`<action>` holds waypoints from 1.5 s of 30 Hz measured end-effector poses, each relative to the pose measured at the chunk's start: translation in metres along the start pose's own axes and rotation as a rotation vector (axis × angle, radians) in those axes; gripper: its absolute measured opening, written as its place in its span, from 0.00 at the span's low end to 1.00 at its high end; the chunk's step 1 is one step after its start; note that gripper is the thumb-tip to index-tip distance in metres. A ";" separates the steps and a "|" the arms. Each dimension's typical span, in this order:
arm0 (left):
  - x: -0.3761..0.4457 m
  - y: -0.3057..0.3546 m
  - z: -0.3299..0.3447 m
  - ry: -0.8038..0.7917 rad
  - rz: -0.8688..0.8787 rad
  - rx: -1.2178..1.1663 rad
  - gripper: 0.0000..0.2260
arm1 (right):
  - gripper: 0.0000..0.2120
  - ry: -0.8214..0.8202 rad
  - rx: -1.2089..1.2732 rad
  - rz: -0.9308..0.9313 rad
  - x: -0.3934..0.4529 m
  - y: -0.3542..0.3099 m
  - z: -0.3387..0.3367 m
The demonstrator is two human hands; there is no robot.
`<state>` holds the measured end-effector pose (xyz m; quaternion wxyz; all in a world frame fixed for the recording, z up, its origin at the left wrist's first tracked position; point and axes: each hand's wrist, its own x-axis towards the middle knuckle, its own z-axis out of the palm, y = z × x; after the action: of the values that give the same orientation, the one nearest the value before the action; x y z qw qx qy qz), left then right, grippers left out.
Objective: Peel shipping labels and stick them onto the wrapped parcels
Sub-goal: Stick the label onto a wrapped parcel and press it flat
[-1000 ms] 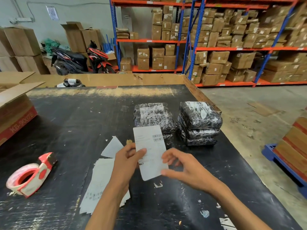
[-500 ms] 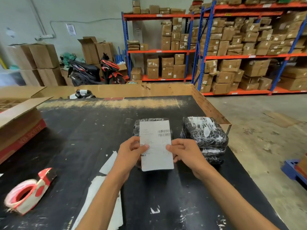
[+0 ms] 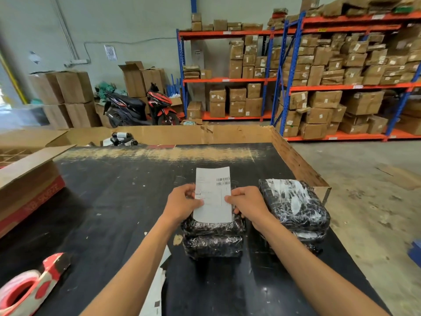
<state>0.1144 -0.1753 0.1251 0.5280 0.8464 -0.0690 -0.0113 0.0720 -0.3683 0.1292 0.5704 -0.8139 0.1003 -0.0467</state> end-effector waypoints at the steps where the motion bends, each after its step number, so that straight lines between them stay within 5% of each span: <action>1: 0.000 -0.002 0.002 0.007 0.014 0.014 0.14 | 0.06 0.006 -0.015 -0.001 0.001 0.003 0.000; 7: 0.001 -0.010 0.007 0.012 0.137 0.170 0.16 | 0.07 0.007 -0.131 -0.017 0.009 0.012 -0.001; 13: -0.007 -0.010 0.021 0.126 0.243 0.290 0.31 | 0.17 -0.041 -0.176 -0.099 0.009 0.013 -0.001; 19: -0.015 -0.021 0.038 0.206 0.253 0.538 0.29 | 0.07 -0.030 -0.182 -0.115 0.005 0.016 -0.003; 22: -0.013 -0.032 0.036 0.073 0.240 0.572 0.24 | 0.11 -0.035 -0.167 -0.149 0.004 0.017 -0.002; 27: -0.013 -0.048 0.026 -0.089 0.194 0.471 0.27 | 0.38 0.006 -0.217 -0.117 0.013 0.019 -0.004; 33: 0.002 -0.052 -0.002 -0.376 0.146 0.458 0.40 | 0.25 -0.110 -0.432 -0.186 0.018 0.021 0.002; 45: 0.031 -0.027 -0.023 -0.653 0.086 0.558 0.52 | 0.37 -0.187 -0.843 -0.043 0.046 0.008 0.014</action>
<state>0.1499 -0.1471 0.1132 0.2295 0.9050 -0.2681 -0.2373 0.1182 -0.3685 0.1148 0.1938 -0.9783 0.0417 0.0604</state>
